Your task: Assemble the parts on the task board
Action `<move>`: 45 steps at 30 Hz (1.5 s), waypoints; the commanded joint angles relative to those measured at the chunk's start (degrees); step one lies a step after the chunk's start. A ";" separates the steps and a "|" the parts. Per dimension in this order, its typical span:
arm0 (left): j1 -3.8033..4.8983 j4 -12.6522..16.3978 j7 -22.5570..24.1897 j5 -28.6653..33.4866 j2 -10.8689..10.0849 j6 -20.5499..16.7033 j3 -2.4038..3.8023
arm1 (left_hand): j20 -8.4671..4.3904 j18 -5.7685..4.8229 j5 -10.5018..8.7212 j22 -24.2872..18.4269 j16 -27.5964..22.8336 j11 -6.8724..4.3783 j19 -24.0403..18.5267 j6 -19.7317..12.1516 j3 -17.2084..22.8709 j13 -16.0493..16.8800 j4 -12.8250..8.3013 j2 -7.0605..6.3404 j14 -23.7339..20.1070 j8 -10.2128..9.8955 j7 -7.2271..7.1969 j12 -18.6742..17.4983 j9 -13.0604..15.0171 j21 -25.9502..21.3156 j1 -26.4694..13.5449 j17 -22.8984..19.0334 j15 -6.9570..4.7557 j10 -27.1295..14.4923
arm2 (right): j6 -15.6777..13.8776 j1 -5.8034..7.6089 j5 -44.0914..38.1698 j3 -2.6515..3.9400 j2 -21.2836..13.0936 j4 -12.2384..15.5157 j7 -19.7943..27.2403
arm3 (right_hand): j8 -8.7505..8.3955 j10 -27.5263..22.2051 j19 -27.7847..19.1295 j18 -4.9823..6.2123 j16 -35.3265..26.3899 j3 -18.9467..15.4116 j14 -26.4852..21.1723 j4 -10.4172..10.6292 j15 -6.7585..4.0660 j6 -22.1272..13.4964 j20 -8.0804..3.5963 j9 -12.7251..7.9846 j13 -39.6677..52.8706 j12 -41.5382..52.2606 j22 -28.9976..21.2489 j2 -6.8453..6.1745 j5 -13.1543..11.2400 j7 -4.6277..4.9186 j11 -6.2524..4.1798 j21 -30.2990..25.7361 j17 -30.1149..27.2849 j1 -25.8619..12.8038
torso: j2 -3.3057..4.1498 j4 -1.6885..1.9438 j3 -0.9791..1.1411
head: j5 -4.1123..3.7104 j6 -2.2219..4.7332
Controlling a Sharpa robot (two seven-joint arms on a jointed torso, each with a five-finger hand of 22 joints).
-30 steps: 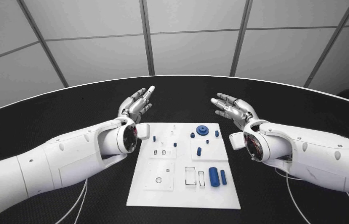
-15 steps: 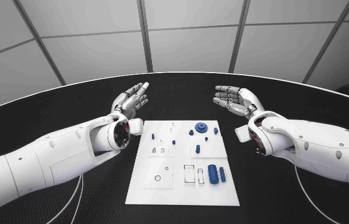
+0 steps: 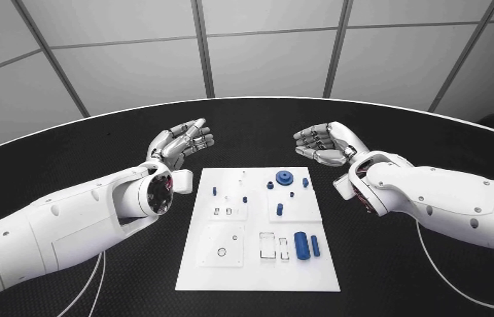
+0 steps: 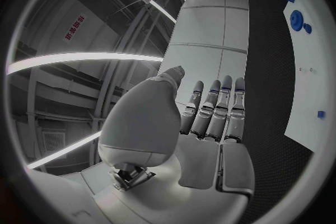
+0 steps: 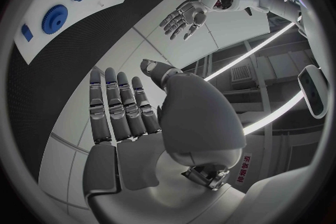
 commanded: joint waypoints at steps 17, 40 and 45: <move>2.21 10.65 -3.29 -2.05 -7.81 2.45 -0.02 | -0.79 3.96 -0.13 2.51 3.77 -2.07 7.50 5.99 4.71 0.01 -1.24 -2.80 7.71 1.68 3.77 -0.51 0.67 6.67 2.11 2.87 -2.54 7.31 | 9.40 3.22 -38.78 0.09 3.60 0.03 -20.05 | 0.81 8.84 15.21 0.65 15.52 -2.61 23.24 0.12 -7.74 8.12 -8.47 0.90 1.26 -0.81 18.42 -4.30 -0.06 -2.53 -4.52 29.60 19.32 0.03 | 5.55 1.93 -0.38 | -2.61 1.87; 4.16 14.62 -3.83 -2.08 -10.23 2.87 -0.01 | -0.88 4.06 -0.17 2.68 3.61 -2.02 7.78 6.01 4.85 0.00 -1.29 -3.08 7.48 1.63 3.83 -0.73 0.64 7.08 1.93 2.91 -2.49 7.37 | 16.56 4.66 -53.26 0.15 5.46 1.14 -28.33 | 2.17 7.67 30.05 -4.99 48.53 1.01 28.02 4.50 -8.41 6.91 -9.04 3.43 5.43 -0.67 59.69 -7.08 0.96 -4.00 -5.50 62.03 49.19 -0.70 | 8.40 3.16 -1.14 | -3.41 2.28; 4.26 14.51 -3.84 -2.08 -10.20 2.90 -0.01 | -0.89 4.07 -0.18 2.72 3.61 -2.01 7.84 6.01 4.87 0.00 -1.29 -3.12 7.47 1.62 3.84 -0.76 0.63 7.15 1.89 2.93 -2.48 7.37 | 17.78 4.68 -53.50 0.14 5.58 1.06 -28.78 | 2.33 7.57 30.82 -5.34 50.56 1.04 28.19 4.70 -8.40 6.80 -8.99 3.69 5.62 -0.73 61.91 -7.22 0.94 -4.03 -5.48 63.61 50.95 -0.71 | 8.55 2.99 -0.97 | -3.30 2.51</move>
